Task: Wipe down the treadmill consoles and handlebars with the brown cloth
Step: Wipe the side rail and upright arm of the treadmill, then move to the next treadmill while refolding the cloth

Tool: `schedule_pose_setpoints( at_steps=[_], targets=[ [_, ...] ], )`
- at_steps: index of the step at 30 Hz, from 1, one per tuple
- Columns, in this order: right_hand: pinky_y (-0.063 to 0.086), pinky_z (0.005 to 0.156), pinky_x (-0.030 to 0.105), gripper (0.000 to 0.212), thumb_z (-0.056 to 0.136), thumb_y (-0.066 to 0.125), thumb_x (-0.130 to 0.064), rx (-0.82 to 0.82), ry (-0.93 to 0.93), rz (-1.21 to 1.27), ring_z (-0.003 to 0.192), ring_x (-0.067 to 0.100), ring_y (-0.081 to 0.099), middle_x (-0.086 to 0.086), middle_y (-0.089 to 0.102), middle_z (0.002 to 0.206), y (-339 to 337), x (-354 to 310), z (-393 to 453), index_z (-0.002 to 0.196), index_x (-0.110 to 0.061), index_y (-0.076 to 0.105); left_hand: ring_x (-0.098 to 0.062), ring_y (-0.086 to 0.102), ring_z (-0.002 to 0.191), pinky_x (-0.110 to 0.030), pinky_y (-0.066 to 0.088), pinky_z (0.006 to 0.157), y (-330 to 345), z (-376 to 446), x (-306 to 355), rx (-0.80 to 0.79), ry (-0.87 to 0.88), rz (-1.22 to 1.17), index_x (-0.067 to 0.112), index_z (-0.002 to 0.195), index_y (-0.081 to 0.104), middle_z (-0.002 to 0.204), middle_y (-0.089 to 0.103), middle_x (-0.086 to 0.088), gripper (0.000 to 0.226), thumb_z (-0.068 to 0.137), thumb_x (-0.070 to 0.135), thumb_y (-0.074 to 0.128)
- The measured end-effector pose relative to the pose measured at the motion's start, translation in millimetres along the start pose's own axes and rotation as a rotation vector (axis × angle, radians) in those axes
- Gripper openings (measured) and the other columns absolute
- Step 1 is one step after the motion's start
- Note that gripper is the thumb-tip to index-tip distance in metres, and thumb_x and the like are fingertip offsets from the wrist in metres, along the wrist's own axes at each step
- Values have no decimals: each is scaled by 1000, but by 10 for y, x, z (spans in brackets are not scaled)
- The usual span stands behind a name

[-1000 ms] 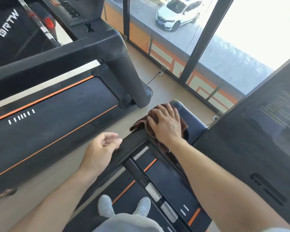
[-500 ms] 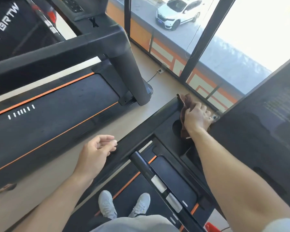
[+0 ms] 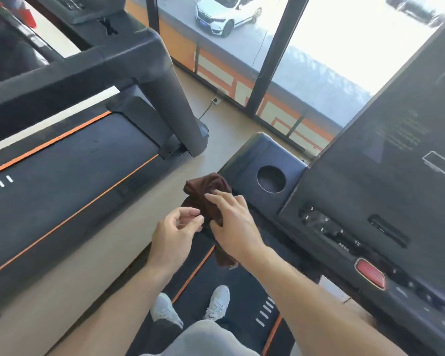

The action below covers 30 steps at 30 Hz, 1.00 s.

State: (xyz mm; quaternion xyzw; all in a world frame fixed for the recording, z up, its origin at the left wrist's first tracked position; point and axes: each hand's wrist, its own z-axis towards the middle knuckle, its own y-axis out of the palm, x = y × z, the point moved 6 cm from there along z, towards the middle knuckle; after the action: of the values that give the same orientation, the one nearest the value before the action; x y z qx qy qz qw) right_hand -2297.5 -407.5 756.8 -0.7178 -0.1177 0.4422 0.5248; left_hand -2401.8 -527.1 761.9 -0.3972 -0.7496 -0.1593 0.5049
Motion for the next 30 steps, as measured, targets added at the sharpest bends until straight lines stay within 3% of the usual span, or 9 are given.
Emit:
schedule_pose_setpoints(
  at_steps=[3, 7, 10, 13, 18, 22, 24, 26, 30],
  targets=[
    [42, 108, 32, 63, 80, 65, -8, -17, 37, 104, 121, 18, 46, -9, 55, 145, 134, 64, -320, 140, -24, 59, -6, 74, 87, -36, 59, 91, 94, -34, 28, -42, 54, 47, 27, 100, 72, 90, 78, 5, 7, 94, 24, 69],
    [50, 93, 29, 53, 79, 56, -13, -80, -75, -45, 125, 21, 47, -15, 61, 136, 113, 53, -596, 130, -27, 64, -9, 75, 83, -34, 61, 87, 189, -123, -16, -87, 38, 34, 22, 101, 72, 92, 78, 0, 8, 94, 19, 68],
    [57, 84, 30, 42, 79, 44, -28, -24, -165, -179, 122, 23, 56, -15, 68, 126, 46, 135, -732, 108, -29, 75, -8, 76, 80, -33, 61, 86, 261, -291, -105, -102, 16, 67, 21, 97, 73, 88, 78, 1, 7, 93, 17, 71],
    [60, 77, 39, 36, 70, 66, -14, -58, -167, -254, 120, 24, 59, -13, 68, 126, 24, 306, -897, 100, -32, 76, -8, 75, 82, -33, 59, 89, 311, -441, -322, -96, -37, 81, 23, 95, 74, 89, 78, 6, 6, 90, 21, 74],
    [55, 69, 29, 56, 45, 83, -4, -16, -123, -260, 108, 18, 66, -19, 71, 116, -69, 618, -1352, 87, -39, 75, -11, 74, 86, -21, 56, 78, 483, -819, -711, -61, -120, 63, 21, 99, 73, 91, 78, 3, 8, 91, 22, 74],
    [56, 71, 34, 57, 46, 84, 1, 41, -53, -305, 108, 20, 63, -19, 72, 113, -162, 792, -1716, 87, -38, 76, -15, 72, 89, -45, 56, 96, 830, -1247, -1148, -95, -242, 47, 25, 102, 69, 95, 77, 3, 17, 88, 33, 75],
    [55, 76, 34, 54, 54, 81, 2, 26, -54, -211, 109, 16, 61, -20, 72, 111, -154, 738, -1881, 89, -39, 77, -13, 71, 96, -47, 56, 98, 949, -1472, -1309, -95, -300, 10, 32, 107, 67, 101, 75, 7, 33, 81, 53, 71],
    [51, 86, 26, 53, 69, 72, 3, -61, -28, 63, 111, 3, 55, -24, 69, 111, -90, 624, -2047, 93, -44, 74, -13, 68, 103, -45, 58, 94, 1015, -1712, -1410, -65, -384, -79, 40, 110, 64, 110, 71, 8, 41, 81, 69, 62],
    [56, 85, 21, 59, 77, 63, 5, -297, 105, 539, 104, 0, 65, -22, 71, 106, 135, 228, -2406, 103, -47, 69, -16, 69, 105, -41, 62, 83, 867, -2148, -1529, 8, -511, -358, 36, 113, 65, 114, 73, 2, 48, 87, 74, 54]
  ],
)
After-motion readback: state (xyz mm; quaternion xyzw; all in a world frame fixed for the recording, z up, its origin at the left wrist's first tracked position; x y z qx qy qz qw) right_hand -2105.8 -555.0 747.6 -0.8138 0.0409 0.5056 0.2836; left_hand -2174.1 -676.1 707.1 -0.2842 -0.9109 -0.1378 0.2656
